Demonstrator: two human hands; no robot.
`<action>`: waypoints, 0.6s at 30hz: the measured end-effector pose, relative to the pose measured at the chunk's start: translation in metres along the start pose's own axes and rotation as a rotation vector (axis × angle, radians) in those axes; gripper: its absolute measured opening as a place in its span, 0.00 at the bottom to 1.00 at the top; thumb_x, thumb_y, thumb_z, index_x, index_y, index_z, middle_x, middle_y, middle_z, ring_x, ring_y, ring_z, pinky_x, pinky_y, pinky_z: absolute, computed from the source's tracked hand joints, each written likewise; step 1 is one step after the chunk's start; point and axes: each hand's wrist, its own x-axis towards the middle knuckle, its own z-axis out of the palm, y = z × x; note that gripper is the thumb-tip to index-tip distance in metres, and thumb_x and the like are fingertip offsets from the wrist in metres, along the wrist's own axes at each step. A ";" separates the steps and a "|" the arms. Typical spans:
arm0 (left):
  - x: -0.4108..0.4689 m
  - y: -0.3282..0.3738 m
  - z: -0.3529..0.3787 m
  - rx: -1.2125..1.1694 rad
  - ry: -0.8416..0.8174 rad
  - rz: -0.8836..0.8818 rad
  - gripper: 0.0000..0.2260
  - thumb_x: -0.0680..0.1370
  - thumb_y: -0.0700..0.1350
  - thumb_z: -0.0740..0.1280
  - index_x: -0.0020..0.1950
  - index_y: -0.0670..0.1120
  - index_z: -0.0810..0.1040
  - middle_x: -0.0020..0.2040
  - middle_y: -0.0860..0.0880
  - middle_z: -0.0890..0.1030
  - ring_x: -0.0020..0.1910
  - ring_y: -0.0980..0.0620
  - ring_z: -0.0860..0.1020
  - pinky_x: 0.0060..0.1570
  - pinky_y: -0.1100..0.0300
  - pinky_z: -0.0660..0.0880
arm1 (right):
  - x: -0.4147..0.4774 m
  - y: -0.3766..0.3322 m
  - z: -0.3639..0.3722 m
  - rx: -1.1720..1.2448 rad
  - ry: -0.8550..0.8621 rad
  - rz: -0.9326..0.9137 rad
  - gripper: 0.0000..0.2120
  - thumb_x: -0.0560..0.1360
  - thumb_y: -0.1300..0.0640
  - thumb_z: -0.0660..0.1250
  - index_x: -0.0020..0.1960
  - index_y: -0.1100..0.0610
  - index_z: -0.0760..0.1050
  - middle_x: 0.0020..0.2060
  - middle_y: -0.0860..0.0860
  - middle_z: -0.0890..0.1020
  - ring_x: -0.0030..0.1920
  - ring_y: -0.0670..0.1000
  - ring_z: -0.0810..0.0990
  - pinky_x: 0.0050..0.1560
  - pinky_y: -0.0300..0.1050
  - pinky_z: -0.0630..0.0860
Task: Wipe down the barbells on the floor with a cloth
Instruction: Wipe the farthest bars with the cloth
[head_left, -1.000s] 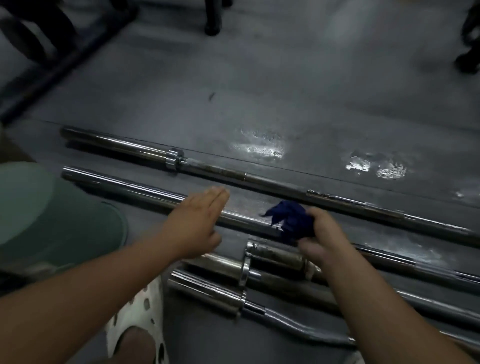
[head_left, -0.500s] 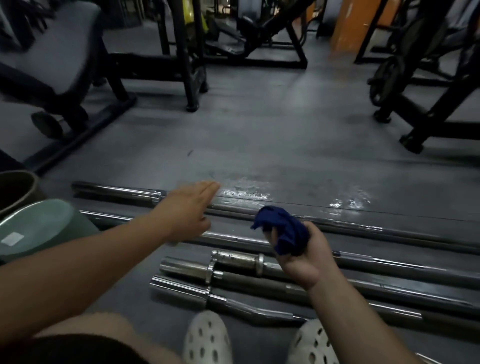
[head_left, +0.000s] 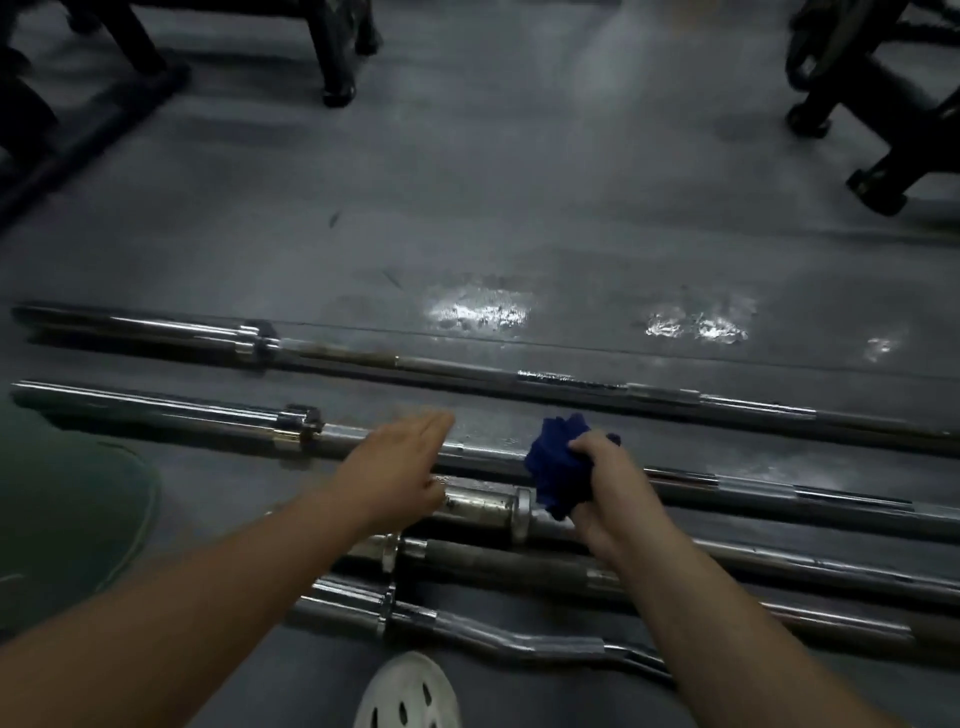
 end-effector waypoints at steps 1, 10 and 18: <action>0.012 -0.007 0.011 -0.018 -0.021 -0.014 0.36 0.79 0.51 0.64 0.81 0.47 0.49 0.81 0.46 0.56 0.78 0.48 0.57 0.76 0.53 0.56 | 0.018 0.001 0.006 -0.081 0.013 -0.074 0.11 0.76 0.63 0.62 0.56 0.52 0.72 0.51 0.59 0.79 0.45 0.59 0.79 0.35 0.49 0.75; 0.081 -0.029 0.078 -0.174 -0.039 -0.152 0.34 0.74 0.44 0.66 0.78 0.43 0.59 0.72 0.42 0.70 0.70 0.43 0.70 0.69 0.51 0.65 | 0.149 0.079 0.064 -1.687 -0.352 -0.727 0.18 0.74 0.50 0.62 0.62 0.51 0.73 0.56 0.51 0.78 0.58 0.55 0.76 0.60 0.52 0.69; 0.087 -0.006 0.099 -0.048 -0.007 -0.046 0.35 0.67 0.52 0.59 0.74 0.44 0.69 0.70 0.43 0.75 0.67 0.42 0.74 0.68 0.45 0.66 | 0.160 0.027 -0.061 -1.736 -0.171 -0.734 0.24 0.67 0.49 0.69 0.63 0.44 0.73 0.55 0.45 0.81 0.54 0.50 0.79 0.59 0.48 0.68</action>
